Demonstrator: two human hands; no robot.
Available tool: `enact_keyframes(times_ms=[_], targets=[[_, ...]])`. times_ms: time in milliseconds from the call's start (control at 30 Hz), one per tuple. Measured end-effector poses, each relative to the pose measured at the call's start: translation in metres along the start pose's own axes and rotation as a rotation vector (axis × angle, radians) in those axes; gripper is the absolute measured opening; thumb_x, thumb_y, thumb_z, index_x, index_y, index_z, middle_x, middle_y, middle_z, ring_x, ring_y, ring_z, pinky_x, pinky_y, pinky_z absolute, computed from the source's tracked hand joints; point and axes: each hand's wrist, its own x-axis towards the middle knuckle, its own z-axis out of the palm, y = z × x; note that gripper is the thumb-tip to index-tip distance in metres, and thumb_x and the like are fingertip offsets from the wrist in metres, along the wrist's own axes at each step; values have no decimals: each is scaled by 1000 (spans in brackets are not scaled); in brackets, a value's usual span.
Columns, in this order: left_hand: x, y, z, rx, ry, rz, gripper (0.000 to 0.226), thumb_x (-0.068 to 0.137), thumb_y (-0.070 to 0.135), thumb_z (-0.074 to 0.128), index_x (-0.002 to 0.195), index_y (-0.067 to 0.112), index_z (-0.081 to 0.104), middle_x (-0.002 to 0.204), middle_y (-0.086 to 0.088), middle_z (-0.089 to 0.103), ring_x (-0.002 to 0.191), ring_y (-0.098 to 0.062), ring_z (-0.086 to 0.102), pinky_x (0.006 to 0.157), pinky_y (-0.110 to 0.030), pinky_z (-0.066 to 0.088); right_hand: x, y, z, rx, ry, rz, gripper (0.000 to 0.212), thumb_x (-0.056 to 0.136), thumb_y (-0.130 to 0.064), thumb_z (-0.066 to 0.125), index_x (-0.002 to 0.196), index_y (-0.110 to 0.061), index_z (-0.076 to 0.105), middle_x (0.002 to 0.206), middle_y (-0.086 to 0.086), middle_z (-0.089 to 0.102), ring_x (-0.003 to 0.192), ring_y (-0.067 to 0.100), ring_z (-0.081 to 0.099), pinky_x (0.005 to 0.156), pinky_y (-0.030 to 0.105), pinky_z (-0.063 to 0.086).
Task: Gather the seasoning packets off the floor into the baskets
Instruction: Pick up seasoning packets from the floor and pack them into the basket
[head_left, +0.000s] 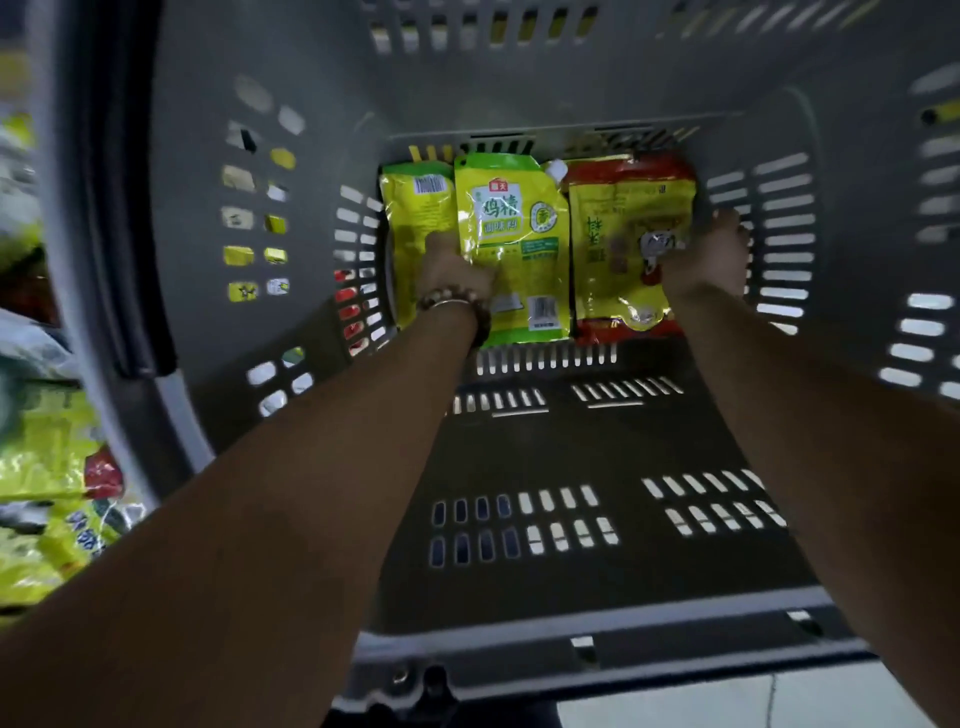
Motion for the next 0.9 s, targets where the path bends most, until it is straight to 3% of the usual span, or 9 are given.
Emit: enact_keyframes(times_ms=[200,300,367,433,633,700,800,900], targets=[[-50,8,-36,7,-99,77,46,80,16,68,124,13,54,126,-4,58,112,-21,56,84,-26,47,-60,-23,-37,89,-57,-140,59,84,-7,59,139,-10,37,132,11,53,113,27,54,78,22,41],[-98,20,-63,-82,-123,135,52,79,15,72,127,17,51,130,0,55,97,-10,57,62,-5,41,-104,-36,-62,100,-133,-218,56,84,-4,57,138,-11,41,120,7,59,91,17,56,62,15,41],[-133,25,-85,-99,-120,215,49,82,14,70,127,18,51,131,2,55,103,-7,56,64,2,36,-136,-47,-82,88,-198,-286,51,85,-4,58,135,-9,47,126,5,58,103,19,58,73,13,39],[-167,26,-115,-121,-89,285,46,83,13,68,126,17,53,128,4,57,111,-8,54,77,-3,34,-169,-56,-101,102,-245,-358,47,86,-7,60,132,-9,51,131,5,57,115,21,57,83,17,39],[-242,-20,-213,-265,64,310,42,78,17,67,118,7,58,104,9,55,102,-13,56,87,-20,43,-269,-95,-144,138,-280,-568,41,87,-9,62,128,-10,56,128,4,59,112,15,57,84,13,38],[-259,-41,-238,-307,115,284,42,78,13,67,119,7,58,106,10,55,102,-12,54,89,-22,43,-301,-110,-148,207,-315,-600,40,87,-9,63,126,-10,57,124,3,61,110,13,58,89,17,42],[-272,-77,-261,-363,196,211,40,81,8,68,119,8,56,110,8,55,102,-10,52,88,-18,43,-344,-132,-139,268,-373,-679,37,87,-7,63,124,-8,58,119,3,63,104,8,57,86,6,42],[-270,-119,-268,-449,287,134,41,79,5,69,118,7,56,111,2,59,105,-16,56,94,-29,46,-380,-149,-111,274,-463,-755,37,88,-7,62,124,-8,57,121,5,62,107,6,55,91,10,41]])
